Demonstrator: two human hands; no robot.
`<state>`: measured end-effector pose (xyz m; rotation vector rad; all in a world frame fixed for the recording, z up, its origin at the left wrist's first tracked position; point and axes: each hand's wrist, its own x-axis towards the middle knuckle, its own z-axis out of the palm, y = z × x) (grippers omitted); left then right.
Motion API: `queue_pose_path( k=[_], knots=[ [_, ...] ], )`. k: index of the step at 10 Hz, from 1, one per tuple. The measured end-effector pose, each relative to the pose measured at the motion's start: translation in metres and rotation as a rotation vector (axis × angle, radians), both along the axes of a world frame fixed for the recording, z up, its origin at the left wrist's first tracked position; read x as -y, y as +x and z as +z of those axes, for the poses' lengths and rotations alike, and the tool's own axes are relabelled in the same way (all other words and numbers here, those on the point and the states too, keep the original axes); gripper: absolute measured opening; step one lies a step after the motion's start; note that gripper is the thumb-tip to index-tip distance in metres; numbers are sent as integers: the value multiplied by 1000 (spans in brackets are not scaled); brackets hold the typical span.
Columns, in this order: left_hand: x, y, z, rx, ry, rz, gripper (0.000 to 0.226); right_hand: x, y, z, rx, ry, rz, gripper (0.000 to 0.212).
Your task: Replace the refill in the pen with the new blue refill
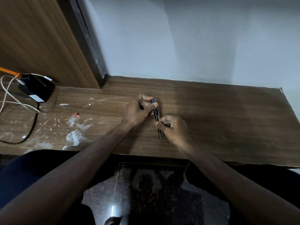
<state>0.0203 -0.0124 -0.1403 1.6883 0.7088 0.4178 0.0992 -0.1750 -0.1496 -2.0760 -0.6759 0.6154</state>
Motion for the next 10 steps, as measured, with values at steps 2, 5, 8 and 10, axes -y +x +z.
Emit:
queue_pose_path(
  k=[2, 5, 8, 10],
  knots=[
    [9, 0, 8, -115, 364, -102, 40, -6, 21, 2, -58, -19, -73, 15],
    [17, 2, -14, -496, 722, -333, 55, -1, 41, -20, 90, -105, -159, 17],
    [12, -12, -37, -557, 833, -320, 70, -13, 40, -40, 196, -99, -144, 20],
    [14, -28, -52, -552, 866, -341, 78, -9, 35, -36, 329, -60, -153, 19]
  ],
)
